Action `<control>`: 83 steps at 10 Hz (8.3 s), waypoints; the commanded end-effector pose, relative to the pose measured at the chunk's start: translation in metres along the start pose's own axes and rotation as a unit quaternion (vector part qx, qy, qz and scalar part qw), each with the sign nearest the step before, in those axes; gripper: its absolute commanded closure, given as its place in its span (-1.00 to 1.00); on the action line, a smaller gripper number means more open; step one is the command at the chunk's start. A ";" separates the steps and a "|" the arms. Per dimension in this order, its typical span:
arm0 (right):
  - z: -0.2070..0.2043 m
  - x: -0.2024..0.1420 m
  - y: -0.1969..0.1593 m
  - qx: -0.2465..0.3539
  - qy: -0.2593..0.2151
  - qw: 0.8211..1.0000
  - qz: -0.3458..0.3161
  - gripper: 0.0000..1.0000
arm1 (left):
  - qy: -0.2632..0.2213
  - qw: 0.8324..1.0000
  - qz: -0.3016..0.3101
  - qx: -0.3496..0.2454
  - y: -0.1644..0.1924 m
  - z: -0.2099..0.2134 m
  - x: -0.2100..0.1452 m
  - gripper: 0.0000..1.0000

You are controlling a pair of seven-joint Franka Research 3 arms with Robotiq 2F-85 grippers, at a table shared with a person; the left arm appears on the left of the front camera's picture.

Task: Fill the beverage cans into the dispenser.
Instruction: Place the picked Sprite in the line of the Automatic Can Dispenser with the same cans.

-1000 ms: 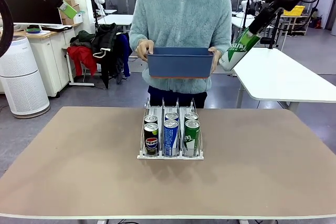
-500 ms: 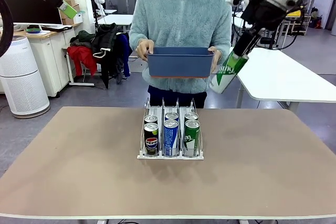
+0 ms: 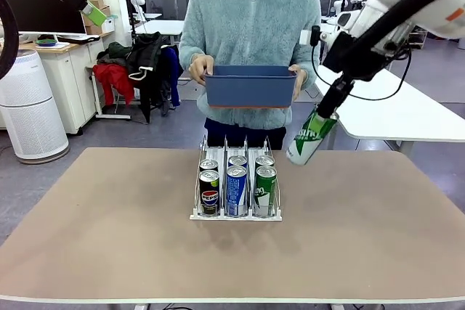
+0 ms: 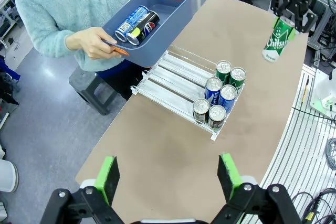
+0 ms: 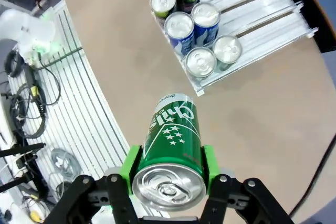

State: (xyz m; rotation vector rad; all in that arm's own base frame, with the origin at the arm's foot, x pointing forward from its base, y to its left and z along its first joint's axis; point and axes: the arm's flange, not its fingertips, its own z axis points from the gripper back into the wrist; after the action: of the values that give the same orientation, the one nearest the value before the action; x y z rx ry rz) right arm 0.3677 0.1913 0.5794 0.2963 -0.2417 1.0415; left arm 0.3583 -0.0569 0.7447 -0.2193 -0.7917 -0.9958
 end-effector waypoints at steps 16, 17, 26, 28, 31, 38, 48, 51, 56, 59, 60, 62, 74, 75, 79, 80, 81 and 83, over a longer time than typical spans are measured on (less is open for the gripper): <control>-0.048 0.002 0.012 -0.015 0.007 1.000 -0.012 -0.17 | -0.004 1.000 0.000 0.001 0.001 -0.001 0.000 -1.00; -0.056 0.002 0.012 -0.047 0.023 0.998 -0.028 -0.17 | -0.004 1.000 0.000 0.001 0.001 -0.001 0.000 -1.00; -0.099 0.000 0.015 -0.038 0.022 0.997 -0.060 -0.17 | -0.004 1.000 0.000 0.001 0.001 -0.001 0.000 -1.00; -0.099 0.000 0.015 -0.038 0.022 0.997 -0.060 -0.17 | -0.004 1.000 0.000 0.001 0.001 -0.001 0.000 -1.00; -0.111 0.004 0.014 -0.073 0.033 0.995 -0.052 -0.17 | -0.004 1.000 0.000 0.001 0.001 -0.001 0.000 -1.00; -0.143 0.011 0.028 -0.056 0.008 0.998 -0.022 -0.17 | -0.004 1.000 0.000 0.001 0.001 -0.001 0.000 -1.00; -0.151 0.039 -0.023 -0.109 -0.023 0.993 0.033 -0.17 | -0.004 1.000 0.000 0.001 0.001 -0.001 0.000 -1.00; -0.154 0.046 -0.031 -0.095 -0.050 0.993 0.041 -0.17 | -0.004 1.000 0.000 0.001 0.001 -0.001 0.000 -1.00; -0.188 0.043 -0.039 -0.073 -0.089 0.992 0.043 -0.17 | -0.004 1.000 0.000 0.001 0.001 -0.001 0.000 -1.00; -0.195 0.045 -0.041 -0.115 -0.111 0.985 0.064 -0.17 | -0.004 1.000 0.000 0.001 0.001 -0.001 0.000 -1.00; -0.196 0.047 -0.046 -0.112 -0.115 0.985 0.066 -0.17 | -0.004 1.000 0.000 0.001 0.001 -0.001 0.000 -1.00; -0.205 0.042 -0.046 -0.081 -0.101 0.990 0.055 -0.17 | -0.004 1.000 0.000 0.001 0.001 -0.001 0.000 -1.00; -0.204 0.035 -0.031 -0.031 -0.044 0.998 0.028 -1.00 | -0.004 1.000 0.000 0.001 0.001 -0.001 0.000 -1.00; -0.199 0.035 -0.029 -0.032 -0.041 0.998 0.022 -1.00 | -0.004 1.000 0.000 0.001 0.001 -0.001 0.000 -1.00; -0.173 0.037 -0.016 -0.031 -0.027 0.999 -0.005 -1.00 | -0.004 1.000 0.000 0.001 0.001 -0.001 0.000 -1.00; -0.165 0.038 -0.011 -0.036 -0.025 0.999 -0.005 -1.00 | -0.004 1.000 0.000 0.001 0.001 -0.001 0.000 -1.00; -0.157 0.039 -0.006 -0.041 -0.024 0.999 -0.004 -1.00 | -0.004 1.000 0.000 0.001 0.001 -0.001 0.000 -1.00; -0.145 0.042 0.004 -0.044 -0.007 0.999 0.001 -1.00 | -0.004 1.000 0.000 0.001 0.001 -0.001 0.000 -1.00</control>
State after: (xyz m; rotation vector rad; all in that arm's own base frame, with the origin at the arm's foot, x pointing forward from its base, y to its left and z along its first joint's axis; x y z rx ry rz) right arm 0.3979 0.2741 0.4528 0.2453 -0.3322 1.0351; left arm 0.3584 -0.0563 0.7447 -0.2182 -0.7918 -0.9941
